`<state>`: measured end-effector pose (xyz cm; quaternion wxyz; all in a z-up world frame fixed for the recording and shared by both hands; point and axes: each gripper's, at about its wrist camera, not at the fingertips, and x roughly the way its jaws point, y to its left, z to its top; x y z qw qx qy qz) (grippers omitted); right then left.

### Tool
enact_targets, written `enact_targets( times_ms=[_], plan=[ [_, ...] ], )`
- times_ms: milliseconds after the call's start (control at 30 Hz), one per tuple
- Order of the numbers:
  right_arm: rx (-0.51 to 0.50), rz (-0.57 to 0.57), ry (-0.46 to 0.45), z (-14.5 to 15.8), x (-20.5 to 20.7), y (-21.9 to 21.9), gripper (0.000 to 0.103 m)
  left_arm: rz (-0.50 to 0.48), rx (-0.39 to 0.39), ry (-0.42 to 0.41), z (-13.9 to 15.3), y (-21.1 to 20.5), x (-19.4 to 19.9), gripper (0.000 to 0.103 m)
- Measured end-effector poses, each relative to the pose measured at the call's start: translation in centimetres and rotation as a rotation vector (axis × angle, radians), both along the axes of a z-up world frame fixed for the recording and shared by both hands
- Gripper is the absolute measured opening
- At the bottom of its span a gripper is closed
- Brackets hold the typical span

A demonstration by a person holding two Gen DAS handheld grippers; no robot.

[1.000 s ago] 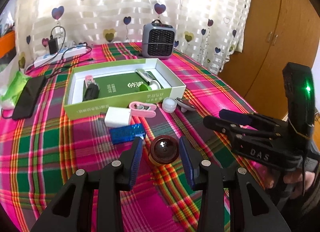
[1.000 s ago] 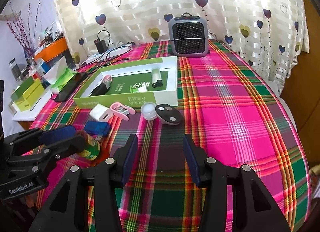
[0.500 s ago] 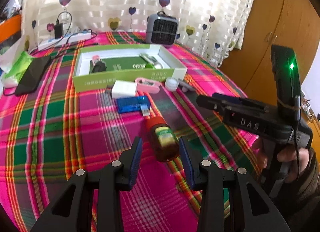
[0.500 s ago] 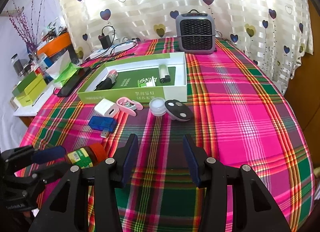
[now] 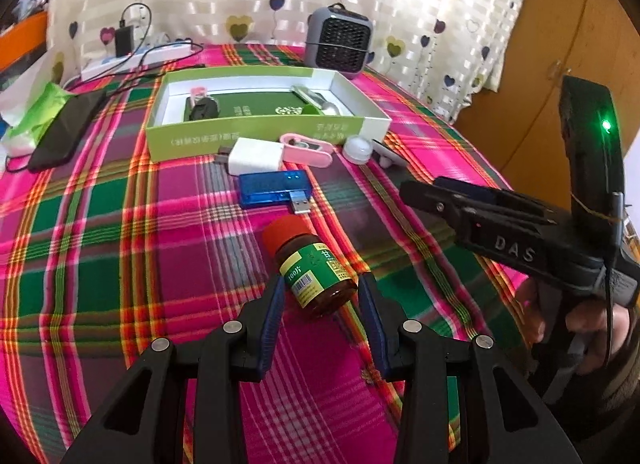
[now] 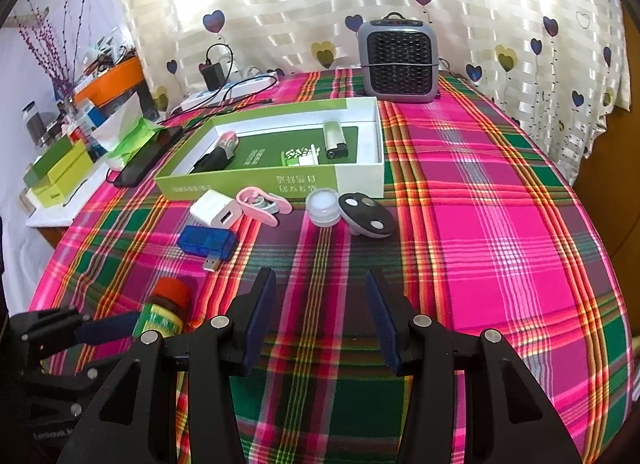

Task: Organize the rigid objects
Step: 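Grasp the brown jar with the left gripper while the right grasps the black round object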

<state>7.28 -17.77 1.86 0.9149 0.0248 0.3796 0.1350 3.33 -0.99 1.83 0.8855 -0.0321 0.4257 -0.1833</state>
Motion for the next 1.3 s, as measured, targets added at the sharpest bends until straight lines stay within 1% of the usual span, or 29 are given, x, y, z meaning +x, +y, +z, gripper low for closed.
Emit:
enact_targets(
  times_ms=[100,233,400,500,600,733,833,900,967,1300],
  plan=[
    [-0.004,-0.007,0.005,-0.1,0.2,-0.2,0.048,0.013,0.002,0.007,-0.1,0.1,0.2,0.037],
    [-0.013,-0.027,0.002,-0.1,0.8,-1.0,0.048,0.023,0.006,-0.009,0.2,0.5,-0.1,0.037],
    [-0.072,-0.049,0.005,-0.3,2.6,-1.6,0.048,0.058,-0.016,0.005,0.3,1.0,0.0,0.037],
    [-0.104,-0.027,0.009,-0.5,3.5,-1.4,0.047,0.06,-0.005,-0.015,0.7,0.7,-0.1,0.037],
    [-0.147,-0.001,0.014,-0.8,4.3,-0.9,0.047,0.062,-0.006,-0.007,0.8,0.6,0.2,0.038],
    [-0.154,0.03,0.028,-0.9,5.2,-0.5,0.047,0.068,0.0,0.016,0.5,0.3,0.7,0.039],
    [-0.174,0.04,0.03,-1.0,5.7,-0.1,0.047,0.061,-0.004,0.036,0.2,0.0,1.2,0.04],
    [-0.187,0.048,0.037,-1.1,6.2,0.1,0.048,0.065,0.012,0.05,-0.1,-0.4,1.4,0.04],
    [-0.203,0.051,0.042,-1.2,6.5,0.3,0.047,0.076,0.006,0.054,-0.3,-0.3,1.5,0.04],
    [-0.185,0.062,0.06,-1.4,7.3,0.2,0.047,0.114,0.014,0.068,-0.7,0.2,2.4,0.04]
  ],
)
